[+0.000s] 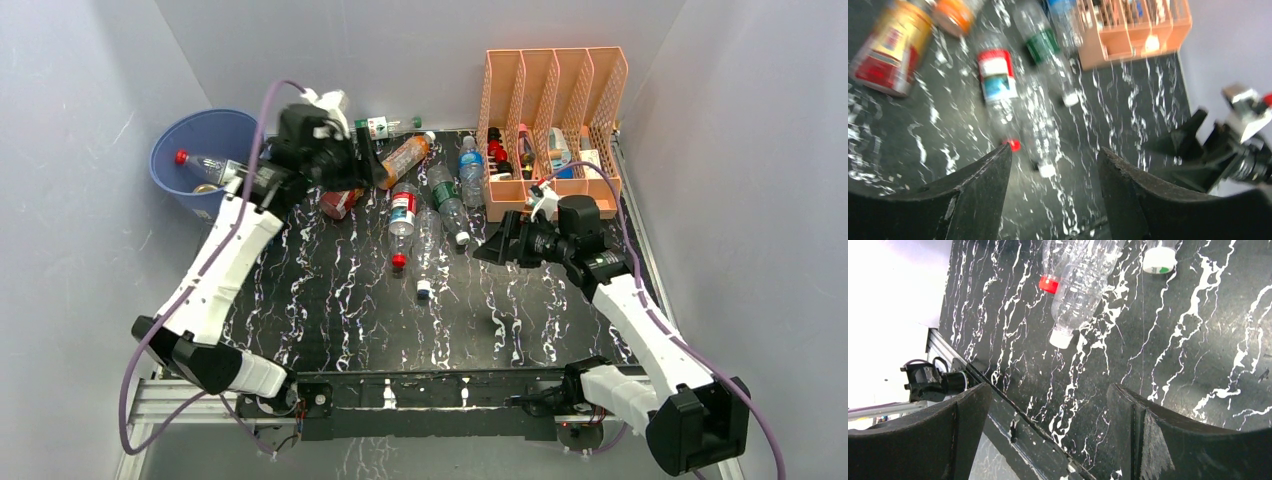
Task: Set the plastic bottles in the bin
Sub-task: Pick up the plastic bottle at the center of the board.
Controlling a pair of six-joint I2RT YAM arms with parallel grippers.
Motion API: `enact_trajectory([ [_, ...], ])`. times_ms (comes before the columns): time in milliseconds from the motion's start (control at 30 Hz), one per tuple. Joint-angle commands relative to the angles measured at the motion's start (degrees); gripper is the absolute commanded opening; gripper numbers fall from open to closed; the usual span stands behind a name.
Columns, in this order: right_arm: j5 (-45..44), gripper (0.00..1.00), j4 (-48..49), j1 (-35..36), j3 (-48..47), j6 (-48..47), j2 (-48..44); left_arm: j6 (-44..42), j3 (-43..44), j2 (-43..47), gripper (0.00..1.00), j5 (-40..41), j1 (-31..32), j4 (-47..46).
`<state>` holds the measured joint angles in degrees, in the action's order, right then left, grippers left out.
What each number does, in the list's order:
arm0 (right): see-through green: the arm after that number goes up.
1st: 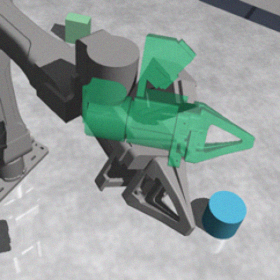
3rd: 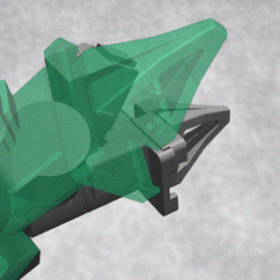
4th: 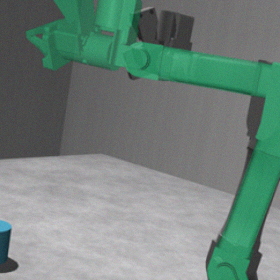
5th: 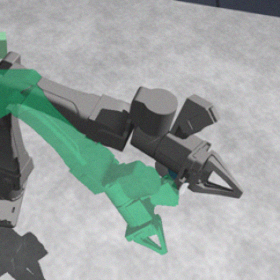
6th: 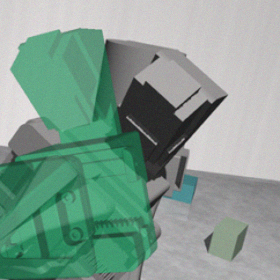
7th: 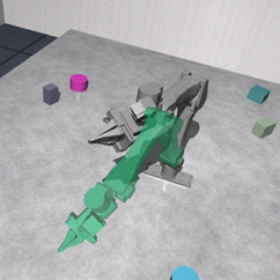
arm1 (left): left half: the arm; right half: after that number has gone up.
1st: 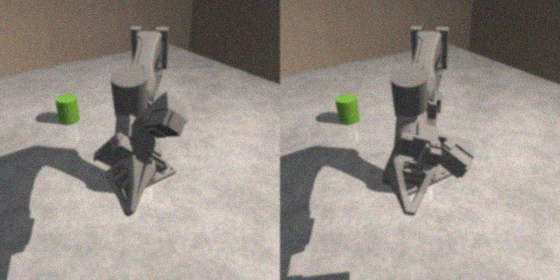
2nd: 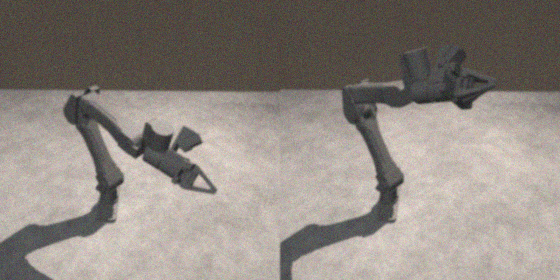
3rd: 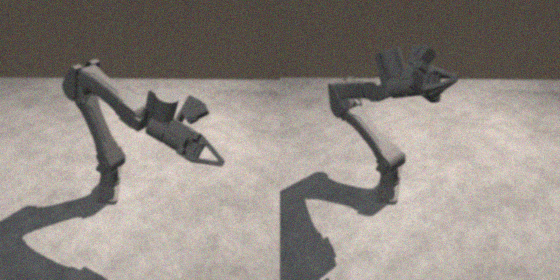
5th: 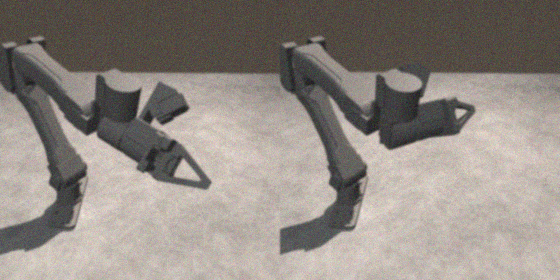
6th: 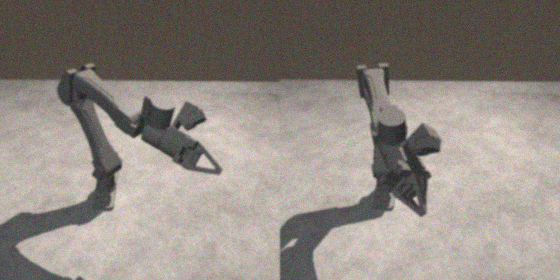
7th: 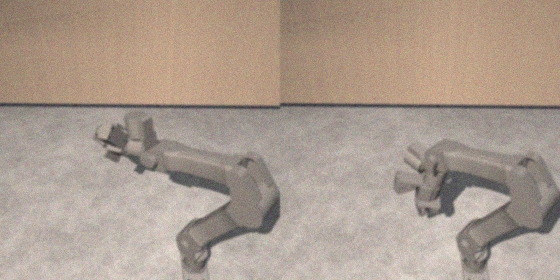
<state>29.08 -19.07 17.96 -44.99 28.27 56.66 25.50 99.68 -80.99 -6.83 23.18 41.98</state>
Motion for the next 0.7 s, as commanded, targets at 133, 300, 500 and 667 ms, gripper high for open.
enact_trajectory([
  [133, 2.8, 0.98, 10.7, -0.2, 1.9, -0.2, 4.7, 5.1, -9.2, 0.8, 0.71, 6.6, 16.9, -4.4],
  [300, 5.5, 0.98, 19.0, -0.2, 6.0, -0.2, 8.2, 5.9, -9.1, -1.3, 0.73, 10.6, 22.4, -3.6],
  [500, 7.2, 0.98, 26.0, -0.1, 9.2, -0.2, 12.5, 6.7, -8.9, -5.7, 0.06, 13.5, 27.5, -3.6],
  [667, 8.3, 0.98, 30.8, 0.0, 10.9, -0.2, 16.0, 8.3, -11.2, -8.4, 0.07, 14.1, 30.2, -6.8],
])
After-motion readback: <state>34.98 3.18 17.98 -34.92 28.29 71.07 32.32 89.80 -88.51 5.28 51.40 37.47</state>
